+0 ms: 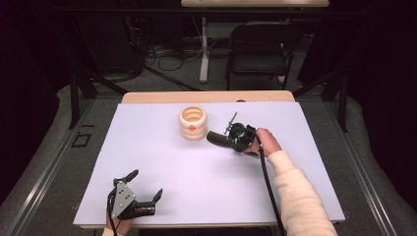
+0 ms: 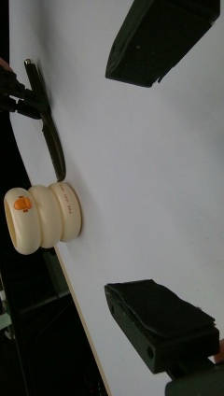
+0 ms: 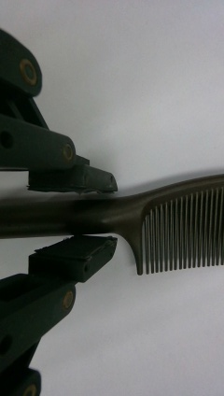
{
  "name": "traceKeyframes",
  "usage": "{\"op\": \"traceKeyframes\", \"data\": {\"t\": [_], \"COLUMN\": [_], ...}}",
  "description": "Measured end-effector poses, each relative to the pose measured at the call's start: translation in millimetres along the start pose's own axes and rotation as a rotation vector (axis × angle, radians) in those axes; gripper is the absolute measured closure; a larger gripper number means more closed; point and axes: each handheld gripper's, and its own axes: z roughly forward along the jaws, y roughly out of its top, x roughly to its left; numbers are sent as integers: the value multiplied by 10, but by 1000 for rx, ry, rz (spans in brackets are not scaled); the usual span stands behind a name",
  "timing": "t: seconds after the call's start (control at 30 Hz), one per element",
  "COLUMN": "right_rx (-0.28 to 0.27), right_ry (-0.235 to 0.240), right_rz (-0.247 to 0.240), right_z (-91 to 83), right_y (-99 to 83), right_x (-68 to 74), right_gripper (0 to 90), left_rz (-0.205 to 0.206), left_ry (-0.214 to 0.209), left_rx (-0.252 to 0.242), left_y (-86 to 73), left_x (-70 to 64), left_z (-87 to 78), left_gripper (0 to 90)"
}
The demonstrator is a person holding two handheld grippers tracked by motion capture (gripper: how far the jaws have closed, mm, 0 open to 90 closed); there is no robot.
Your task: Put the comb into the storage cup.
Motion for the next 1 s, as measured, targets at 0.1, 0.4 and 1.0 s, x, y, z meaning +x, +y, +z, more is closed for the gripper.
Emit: {"op": "traceKeyframes", "data": {"t": [0.1,0.4,1.0], "right_rx": [9,12,-27], "right_ry": [1,1,-11], "right_rz": [11,19,41], "right_z": [23,36,0], "right_y": [2,8,-47], "right_x": [-3,-11,-30], "right_gripper": [674,701,725], "left_rz": [0,0,1], "left_ry": [0,-1,3], "left_rx": [1,1,0], "left_y": [-1,-1,-2], "left_x": [-1,0,3], "left_z": [0,1,-6], "left_gripper": [8,8,8]}}
